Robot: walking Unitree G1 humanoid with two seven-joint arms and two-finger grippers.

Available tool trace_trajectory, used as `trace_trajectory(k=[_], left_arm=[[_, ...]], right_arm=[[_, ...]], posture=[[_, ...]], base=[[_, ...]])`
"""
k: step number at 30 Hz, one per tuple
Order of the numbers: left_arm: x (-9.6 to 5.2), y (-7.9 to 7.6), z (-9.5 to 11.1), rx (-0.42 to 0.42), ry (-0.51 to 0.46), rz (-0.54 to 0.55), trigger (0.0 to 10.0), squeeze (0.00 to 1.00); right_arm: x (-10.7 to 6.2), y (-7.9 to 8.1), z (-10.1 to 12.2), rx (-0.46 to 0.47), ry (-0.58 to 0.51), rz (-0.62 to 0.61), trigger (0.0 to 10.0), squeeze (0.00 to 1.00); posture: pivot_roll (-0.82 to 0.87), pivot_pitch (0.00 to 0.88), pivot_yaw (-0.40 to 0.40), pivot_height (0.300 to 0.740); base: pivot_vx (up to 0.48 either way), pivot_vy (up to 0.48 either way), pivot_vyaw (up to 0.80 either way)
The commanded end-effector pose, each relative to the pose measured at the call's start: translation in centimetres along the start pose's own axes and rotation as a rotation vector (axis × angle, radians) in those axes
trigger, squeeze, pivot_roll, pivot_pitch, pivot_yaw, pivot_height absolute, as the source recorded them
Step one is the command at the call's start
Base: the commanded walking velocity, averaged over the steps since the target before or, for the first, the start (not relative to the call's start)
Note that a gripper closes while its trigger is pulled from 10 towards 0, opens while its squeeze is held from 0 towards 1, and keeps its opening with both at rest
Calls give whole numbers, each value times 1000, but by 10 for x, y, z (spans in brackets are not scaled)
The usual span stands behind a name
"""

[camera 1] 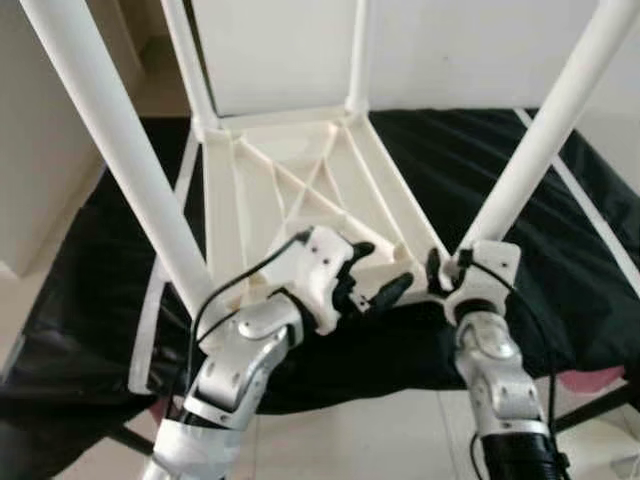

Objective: Building children table

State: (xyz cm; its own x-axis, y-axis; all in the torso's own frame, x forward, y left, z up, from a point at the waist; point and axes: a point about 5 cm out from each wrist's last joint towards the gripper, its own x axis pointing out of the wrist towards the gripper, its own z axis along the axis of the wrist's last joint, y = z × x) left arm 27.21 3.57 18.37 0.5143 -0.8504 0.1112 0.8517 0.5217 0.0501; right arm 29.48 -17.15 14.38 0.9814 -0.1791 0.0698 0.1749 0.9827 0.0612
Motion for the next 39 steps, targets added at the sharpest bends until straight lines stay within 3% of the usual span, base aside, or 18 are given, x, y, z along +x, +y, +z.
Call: trace_trajectory(k=[1,5,7,8,19,27,31,32,35,36,37,38,39], left_arm=[[-1,-1,-4,6,22,-8,10000,0],[-1,-1,-4,5,24,-18,10000,0],[0,-2,-5,4,25,-23,10000,0],[0,-2,-5,6,25,-28,10000,0],[3,-2,-3,15,23,-44,10000,0],[3,-3,-3,20,22,-49,10000,0],[2,-2,-2,26,21,-45,10000,0],[2,-2,-2,27,21,-44,10000,0],[2,-2,-2,27,21,-44,10000,0],[2,-1,-2,27,21,-42,10000,0],[2,-1,-2,27,21,-42,10000,0],[2,-1,-2,27,21,-41,10000,0],[2,-1,-2,27,21,-41,10000,0]], right_arm=[[-2,-9,2,3,-22,22,10000,1000],[0,-24,6,-13,-45,107,10000,1000],[1,-28,7,-27,-55,217,10000,1000],[1,-29,8,-43,-53,285,10000,0],[12,-33,11,-149,-21,523,10000,0],[23,-35,9,-213,7,582,10000,0],[27,-35,4,-291,25,633,10000,0],[27,-35,3,-295,30,644,8863,0],[27,-35,3,-295,30,644,8863,0],[26,-35,2,-300,37,650,980,0],[26,-35,2,-300,37,650,980,0],[26,-37,0,-308,41,651,0,0],[26,-37,0,-308,41,651,0,0]], posture=[[-78,55,-8,740],[-85,55,-2,740],[-85,55,-2,740],[-93,54,5,740],[-93,38,12,740],[-91,36,14,740],[-81,32,11,740],[-81,32,11,740],[-81,32,11,740],[-78,31,10,740],[-78,31,10,740],[-78,31,10,740],[-78,31,10,740]], base=[[0,0,0],[0,0,0],[0,0,0],[0,0,0],[0,0,0],[0,0,0],[0,0,0],[0,0,0],[0,0,0],[0,0,0],[0,0,0],[0,0,0],[0,0,0]])
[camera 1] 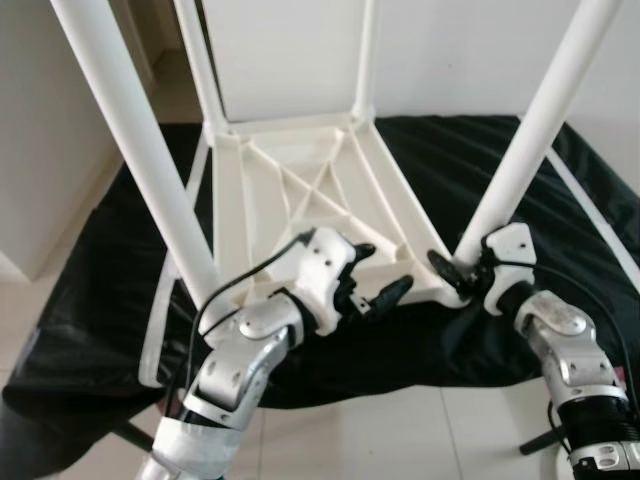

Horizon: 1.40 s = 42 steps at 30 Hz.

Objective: Building children table

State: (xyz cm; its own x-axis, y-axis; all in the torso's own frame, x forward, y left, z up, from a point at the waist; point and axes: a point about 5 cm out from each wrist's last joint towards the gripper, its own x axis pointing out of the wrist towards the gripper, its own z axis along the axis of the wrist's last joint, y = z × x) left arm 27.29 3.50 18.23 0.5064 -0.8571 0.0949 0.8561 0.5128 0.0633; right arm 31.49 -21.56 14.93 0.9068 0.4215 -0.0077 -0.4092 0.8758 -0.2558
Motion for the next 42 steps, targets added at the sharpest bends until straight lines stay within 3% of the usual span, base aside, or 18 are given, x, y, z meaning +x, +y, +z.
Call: trace_trajectory(k=[1,8,9,18,25,26,28,36,38,42], left_arm=[[1,-2,0,16,5,-29,10000,0],[2,-2,0,17,5,-35,10000,0],[2,-2,0,16,5,-35,10000,0],[1,-2,0,17,5,-37,10000,0],[2,-3,-1,16,9,-43,10000,0],[2,-3,-1,16,10,-46,10000,0],[2,-2,-1,16,10,-46,10000,0],[1,-2,-1,15,11,-44,10000,0],[1,-3,-2,14,12,-41,10000,0],[0,-3,-1,13,11,-39,10000,0]], right_arm=[[0,3,-7,-15,31,40,0,0],[-3,0,-13,-15,47,29,0,0],[-3,0,-13,-3,47,20,10000,0],[-2,1,-14,38,53,-22,10000,0],[7,14,-14,175,89,-216,10000,0],[11,21,-14,213,98,-331,10000,0],[12,27,-16,246,111,-420,10000,0],[14,39,-19,303,124,-524,10000,0],[24,57,-11,382,112,-672,10000,0],[31,72,-5,417,108,-668,10000,0]], posture=[[-79,31,12,740],[-84,32,13,740],[-84,30,14,740],[-85,31,15,740],[-91,32,20,740],[-89,31,21,740],[-88,31,21,740],[-87,32,19,740],[-80,34,13,740],[-70,37,10,740]], base=[[0,0,0],[0,0,0],[0,0,0],[0,0,0],[0,0,0],[0,0,0],[0,0,0],[0,0,0],[0,0,0],[0,0,0]])
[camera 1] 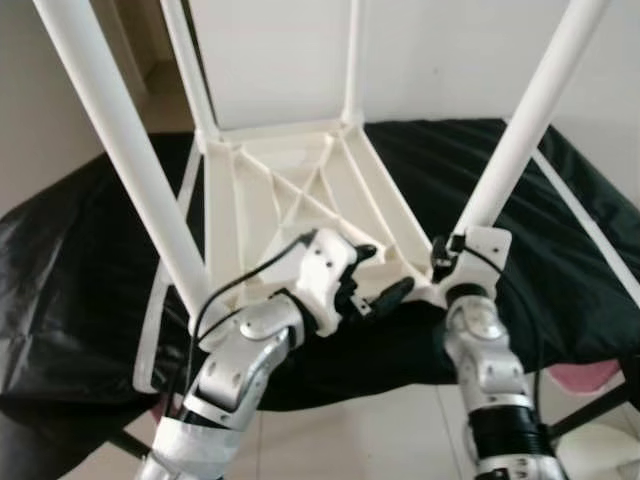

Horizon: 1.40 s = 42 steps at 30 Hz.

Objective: Building children table

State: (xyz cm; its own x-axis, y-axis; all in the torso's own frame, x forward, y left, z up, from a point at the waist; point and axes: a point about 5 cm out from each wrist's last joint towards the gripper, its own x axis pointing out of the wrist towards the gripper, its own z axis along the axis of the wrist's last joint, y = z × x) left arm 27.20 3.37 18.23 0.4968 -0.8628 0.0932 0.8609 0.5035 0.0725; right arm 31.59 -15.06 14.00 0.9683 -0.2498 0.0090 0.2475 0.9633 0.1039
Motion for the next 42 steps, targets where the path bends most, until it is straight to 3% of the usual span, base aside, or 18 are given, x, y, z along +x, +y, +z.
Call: trace_trajectory(k=[1,7,16,17,21,25,29,35,37,41,42], left_arm=[[-1,-2,-1,5,9,-27,10000,0],[-3,0,-2,6,16,-19,10000,0],[-3,0,-2,4,15,-15,10000,0],[-3,0,-2,5,15,-14,10000,0],[-3,1,-1,7,14,-11,10000,0],[-3,2,0,11,14,-6,10000,0],[-3,2,0,10,13,-7,10000,0],[-2,2,0,10,12,-14,10000,0],[-1,3,0,12,13,-24,10000,0],[0,3,-1,17,17,-26,10000,0],[0,4,-2,21,23,-22,10000,0]], right_arm=[[-5,12,-15,45,94,25,10000,0],[-5,7,-14,31,116,-14,10000,0],[-7,12,-12,28,108,-27,10000,0],[-7,12,-10,29,92,-6,10000,1000],[-6,11,-7,29,67,21,10000,1000],[-5,-3,7,42,-31,62,10000,1000],[-8,-9,11,45,-53,124,10000,1000],[-6,-25,16,25,-74,316,10000,1000],[-1,-38,23,-55,-107,451,10000,1000],[3,-45,24,-64,-100,498,10000,1000],[4,-45,22,-82,-88,531,10000,596]], posture=[[-70,37,10,740],[-64,43,7,740],[-62,52,7,740],[-62,52,7,740],[-57,52,6,740],[-64,56,11,740],[-64,56,11,740],[-80,59,21,740],[-85,60,28,740],[-88,59,30,740],[-86,59,29,740]], base=[[0,0,0],[0,0,0],[0,0,0],[0,0,0],[0,0,0],[0,0,0],[0,0,0],[0,0,0],[0,0,0],[0,0,0],[0,0,0]])
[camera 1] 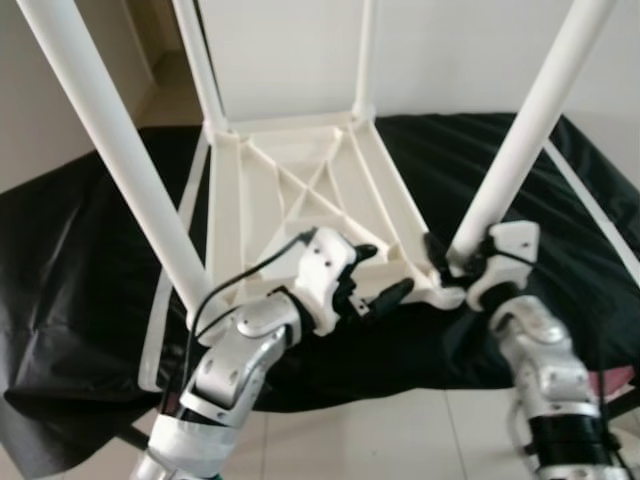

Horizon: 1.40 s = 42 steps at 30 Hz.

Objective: Building children table

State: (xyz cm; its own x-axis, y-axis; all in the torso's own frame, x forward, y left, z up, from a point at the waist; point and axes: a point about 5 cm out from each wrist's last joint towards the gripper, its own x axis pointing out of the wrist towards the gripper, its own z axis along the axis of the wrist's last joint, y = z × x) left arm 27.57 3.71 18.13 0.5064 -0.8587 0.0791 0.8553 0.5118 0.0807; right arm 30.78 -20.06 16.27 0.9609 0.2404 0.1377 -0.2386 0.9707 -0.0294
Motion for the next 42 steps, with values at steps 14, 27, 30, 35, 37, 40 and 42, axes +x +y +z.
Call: trace_trajectory(k=[14,27,30,35,37,40,42], left_arm=[[1,2,0,33,13,-10,10000,0],[2,2,1,35,3,-1,10000,0],[1,2,2,37,4,-7,10000,0],[1,0,1,34,7,-14,10000,0],[1,0,0,34,9,-16,10000,0],[1,-1,-1,31,9,-19,10000,0],[2,-2,-2,26,11,-23,10000,0]], right_arm=[[21,-1,-16,-106,90,237,10000,0],[15,-5,-31,-108,121,244,0,0],[13,-7,-36,-83,134,206,0,0],[12,-9,-36,-76,136,152,10000,0],[13,-11,-36,-82,135,116,10000,0],[15,-14,-35,-29,124,22,10000,0],[17,-12,-35,9,121,-33,10000,0]], posture=[[-74,54,18,740],[-64,57,15,740],[-65,57,18,740],[-69,60,23,740],[-69,60,23,740],[-73,61,25,740],[-78,63,26,740]], base=[[0,0,0],[0,0,0],[0,0,0],[0,0,0],[0,0,0],[0,0,0],[0,0,0]])
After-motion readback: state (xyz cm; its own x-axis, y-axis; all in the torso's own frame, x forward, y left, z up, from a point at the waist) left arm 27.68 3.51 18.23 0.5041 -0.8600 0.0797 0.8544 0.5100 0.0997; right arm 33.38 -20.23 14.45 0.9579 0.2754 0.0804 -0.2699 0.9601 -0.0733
